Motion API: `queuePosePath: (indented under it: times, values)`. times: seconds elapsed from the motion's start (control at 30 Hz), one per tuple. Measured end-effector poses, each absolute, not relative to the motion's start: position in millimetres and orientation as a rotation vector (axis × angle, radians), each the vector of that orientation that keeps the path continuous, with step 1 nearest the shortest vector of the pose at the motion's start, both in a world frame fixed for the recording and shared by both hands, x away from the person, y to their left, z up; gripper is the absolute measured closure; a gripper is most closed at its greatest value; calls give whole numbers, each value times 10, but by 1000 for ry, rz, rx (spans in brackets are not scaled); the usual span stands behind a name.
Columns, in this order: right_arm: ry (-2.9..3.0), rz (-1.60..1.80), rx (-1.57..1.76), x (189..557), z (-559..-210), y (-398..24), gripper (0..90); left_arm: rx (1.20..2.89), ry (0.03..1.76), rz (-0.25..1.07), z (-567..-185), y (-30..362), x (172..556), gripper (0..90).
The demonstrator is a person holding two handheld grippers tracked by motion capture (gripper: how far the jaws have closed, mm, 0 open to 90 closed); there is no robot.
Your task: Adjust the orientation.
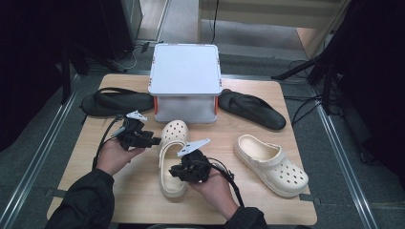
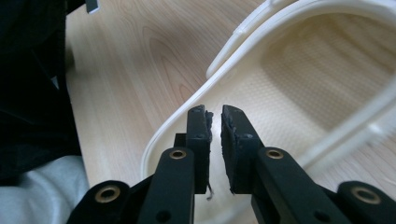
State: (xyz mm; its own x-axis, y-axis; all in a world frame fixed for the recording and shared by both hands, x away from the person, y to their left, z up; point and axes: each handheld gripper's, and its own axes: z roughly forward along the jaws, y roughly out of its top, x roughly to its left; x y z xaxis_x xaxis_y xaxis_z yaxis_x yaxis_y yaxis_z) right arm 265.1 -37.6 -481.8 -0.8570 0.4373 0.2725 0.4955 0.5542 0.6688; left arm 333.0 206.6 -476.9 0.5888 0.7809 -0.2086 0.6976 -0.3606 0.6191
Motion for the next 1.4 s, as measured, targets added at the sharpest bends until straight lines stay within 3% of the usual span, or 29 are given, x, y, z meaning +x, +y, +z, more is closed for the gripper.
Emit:
queuePosePath:
  times: [0.17, 0.53, 0.9, 1.4]
  values:
    - [-2701, -1239, -833, 2605, -4741, -538, 781, 2129, 1165, 149, -4764, 2097, 3315, 418]
    - [-2708, -1272, -901, 2564, -4685, -798, 710, 2153, 1156, 125, -4803, 2115, 3236, 403]
    - [-2681, -1293, -1088, 2763, -4674, -1288, 880, 2153, 1155, 138, -4823, 2110, 3235, 391]
    - [-2664, -1283, -1331, 2964, -4666, -1732, 900, 2158, 1154, 149, -4834, 2122, 3240, 387]
